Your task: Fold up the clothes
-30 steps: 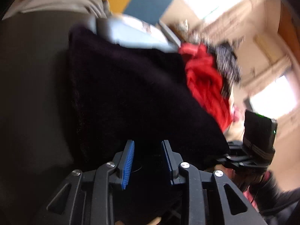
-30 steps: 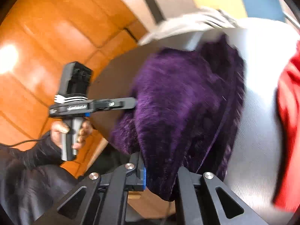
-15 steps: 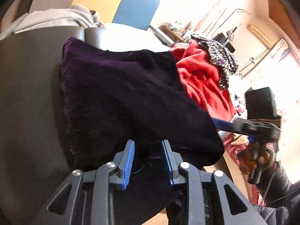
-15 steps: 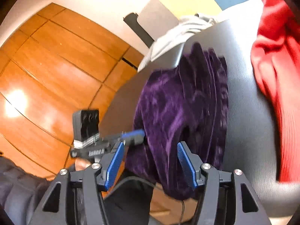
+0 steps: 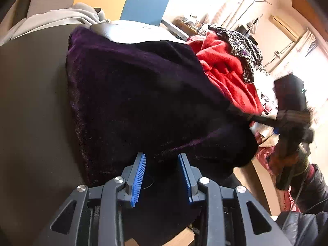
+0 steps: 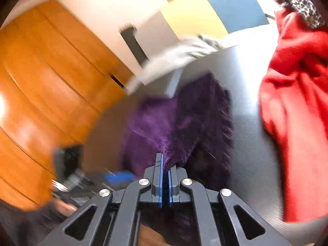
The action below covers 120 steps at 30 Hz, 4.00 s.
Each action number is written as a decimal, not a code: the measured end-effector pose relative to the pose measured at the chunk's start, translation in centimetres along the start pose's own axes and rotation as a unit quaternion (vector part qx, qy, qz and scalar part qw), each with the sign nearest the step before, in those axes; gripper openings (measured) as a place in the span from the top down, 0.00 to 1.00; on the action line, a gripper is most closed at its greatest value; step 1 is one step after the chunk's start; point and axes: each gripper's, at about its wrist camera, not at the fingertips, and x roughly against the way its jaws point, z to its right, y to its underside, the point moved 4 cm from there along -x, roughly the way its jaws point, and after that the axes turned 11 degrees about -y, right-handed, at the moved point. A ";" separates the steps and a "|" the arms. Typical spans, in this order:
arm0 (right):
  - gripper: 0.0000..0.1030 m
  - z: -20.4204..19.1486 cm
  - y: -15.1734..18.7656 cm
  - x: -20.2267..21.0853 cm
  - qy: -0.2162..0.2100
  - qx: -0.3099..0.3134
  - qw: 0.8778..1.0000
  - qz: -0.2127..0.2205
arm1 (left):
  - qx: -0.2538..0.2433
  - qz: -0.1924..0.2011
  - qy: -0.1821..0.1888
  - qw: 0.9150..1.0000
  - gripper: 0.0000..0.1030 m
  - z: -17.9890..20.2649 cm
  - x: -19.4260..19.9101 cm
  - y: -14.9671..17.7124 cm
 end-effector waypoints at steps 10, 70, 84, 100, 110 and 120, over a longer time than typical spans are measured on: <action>0.87 1.4 0.6 -1.1 0.010 -0.049 0.998 0.023 | 0.048 0.034 0.023 0.998 0.64 -2.0 2.6 -2.5; 0.65 -0.6 6.1 3.7 0.056 0.170 0.981 -0.069 | -0.094 0.074 -0.128 0.985 0.48 2.6 1.2 1.5; 0.26 -1.3 2.1 7.4 0.004 0.083 0.997 -0.003 | 0.109 0.094 -0.014 0.990 0.40 -5.0 5.3 -0.1; 0.04 7.9 -7.0 1.4 -0.027 -0.042 0.999 -0.009 | 0.112 0.040 0.082 0.989 0.29 -6.0 -2.8 -8.3; 0.54 5.2 -4.8 1.3 0.034 0.046 0.997 -0.060 | 0.137 0.042 0.066 0.988 0.72 -6.1 -2.1 -6.9; 0.66 -3.8 -4.2 -4.3 -0.002 0.144 0.983 -0.118 | 0.215 0.137 -0.031 0.966 0.75 -13.8 8.3 0.1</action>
